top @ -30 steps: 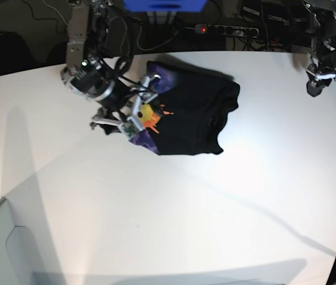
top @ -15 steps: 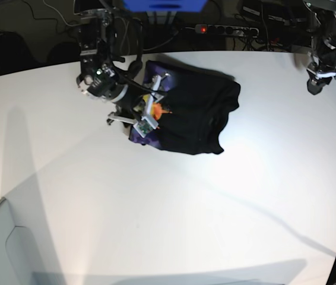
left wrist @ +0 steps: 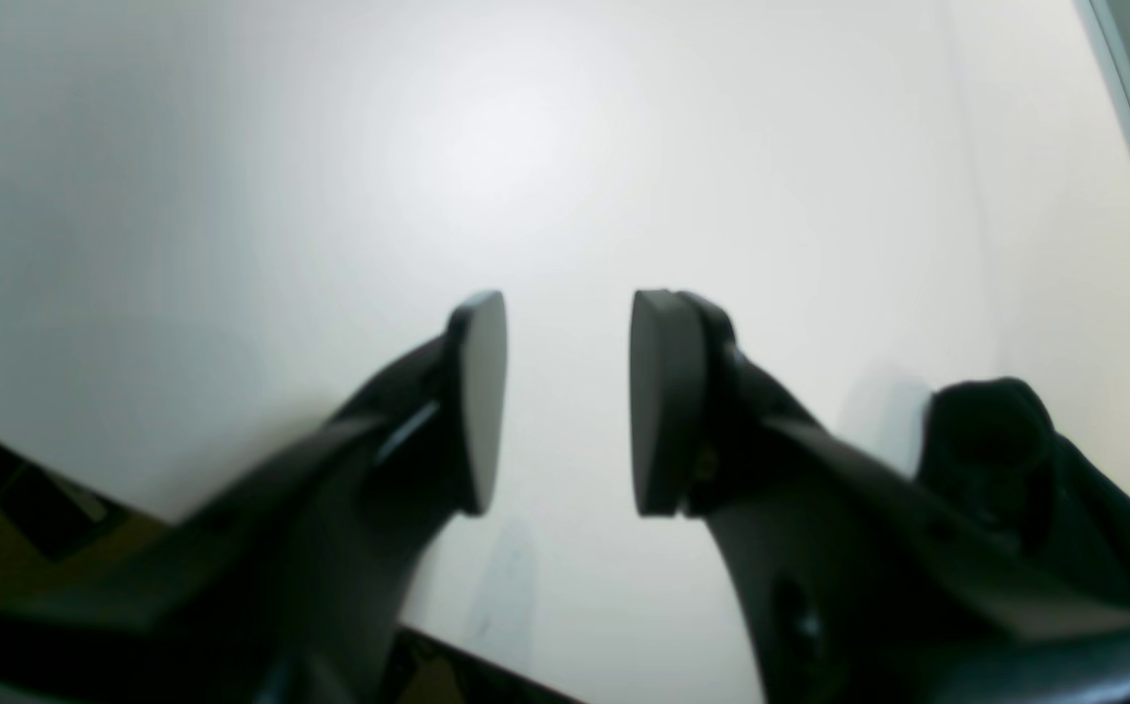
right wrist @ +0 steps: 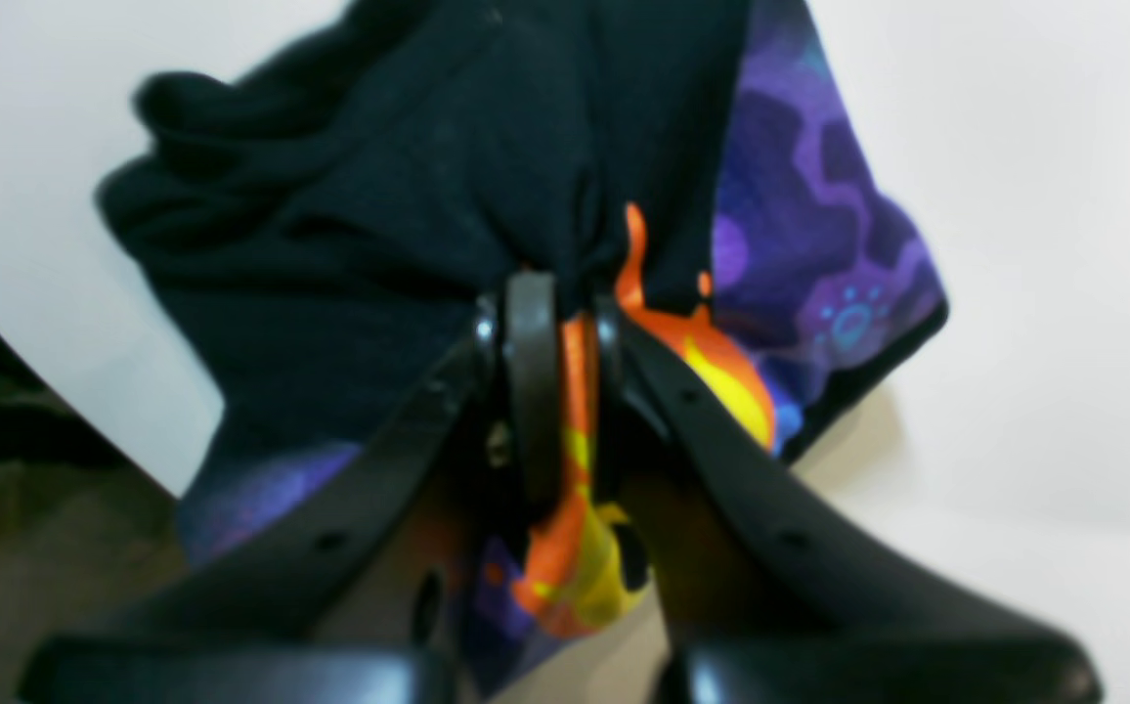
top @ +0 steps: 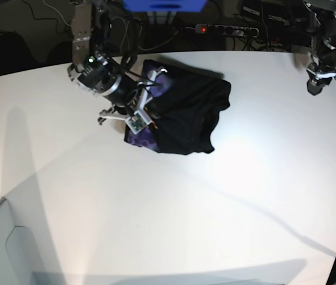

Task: Fold the T-shirt properly
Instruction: 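Grasp the sun-print edge of the bundle with the right gripper, then drag the grasped edge with the right gripper to straighten the bundle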

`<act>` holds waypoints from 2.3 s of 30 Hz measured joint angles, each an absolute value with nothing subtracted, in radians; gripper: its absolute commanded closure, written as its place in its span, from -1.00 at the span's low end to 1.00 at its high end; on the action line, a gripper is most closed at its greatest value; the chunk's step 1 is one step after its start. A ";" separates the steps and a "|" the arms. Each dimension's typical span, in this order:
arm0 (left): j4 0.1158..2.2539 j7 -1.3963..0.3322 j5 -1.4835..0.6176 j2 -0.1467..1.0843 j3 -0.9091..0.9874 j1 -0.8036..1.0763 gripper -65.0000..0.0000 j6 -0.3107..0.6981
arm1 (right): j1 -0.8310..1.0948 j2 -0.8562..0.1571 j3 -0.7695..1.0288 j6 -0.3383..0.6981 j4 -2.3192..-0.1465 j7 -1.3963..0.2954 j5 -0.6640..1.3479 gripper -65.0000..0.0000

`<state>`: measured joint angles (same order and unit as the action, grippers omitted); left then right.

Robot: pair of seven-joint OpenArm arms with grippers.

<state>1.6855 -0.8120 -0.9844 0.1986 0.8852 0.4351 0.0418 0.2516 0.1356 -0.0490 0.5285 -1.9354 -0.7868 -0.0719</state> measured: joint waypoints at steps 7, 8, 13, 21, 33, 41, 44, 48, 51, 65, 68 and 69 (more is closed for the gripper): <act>1.684 -0.812 -0.984 0.197 0.886 0.435 0.36 0.042 | 0.281 0.108 -0.047 0.529 -1.988 -0.789 -0.071 0.99; 1.684 -0.812 -0.984 0.196 0.886 0.434 0.36 0.042 | 0.281 0.107 -0.044 0.529 -1.988 -0.788 -0.067 0.99; 1.685 -0.812 -0.984 0.196 0.886 0.435 0.36 0.042 | 0.285 0.049 -0.017 0.619 -1.988 -0.703 0.088 0.99; 1.689 -0.812 -0.985 0.194 0.886 0.437 0.36 0.042 | 0.311 -0.002 0.044 0.661 -1.986 -0.661 0.222 0.99; 1.689 -0.813 -0.988 0.191 0.886 0.437 0.36 0.042 | 0.290 -0.075 0.040 0.665 -1.876 -0.667 0.233 0.98; 1.689 -0.812 -0.988 0.191 0.886 0.437 0.36 0.042 | 0.286 -0.096 0.060 0.665 -1.868 -0.657 0.236 0.20; 1.689 -0.812 -0.988 0.191 0.886 0.435 0.36 0.042 | 0.289 -0.094 0.123 0.665 -1.868 -0.658 0.237 -0.21; 1.689 -0.812 -0.989 0.191 0.885 0.434 0.36 0.042 | 0.295 -0.069 0.189 0.665 -1.921 -0.662 0.229 -0.32; 1.689 -0.812 -0.988 0.191 0.884 0.434 0.36 0.042 | 0.293 -0.047 0.179 0.665 -1.956 -0.662 0.239 -0.32; 1.689 -0.812 -0.989 0.196 0.885 0.451 0.36 0.042 | 0.113 -0.041 0.045 0.679 -1.702 -0.650 0.242 -0.33; 1.689 -0.812 -0.984 0.197 0.887 0.455 0.36 0.042 | 0.097 -0.069 0.052 0.679 -1.659 -0.653 0.233 -0.33; 1.689 -0.812 -0.985 0.196 0.887 0.454 0.36 0.042 | 0.094 -0.077 0.052 0.679 -1.643 -0.651 0.238 -0.33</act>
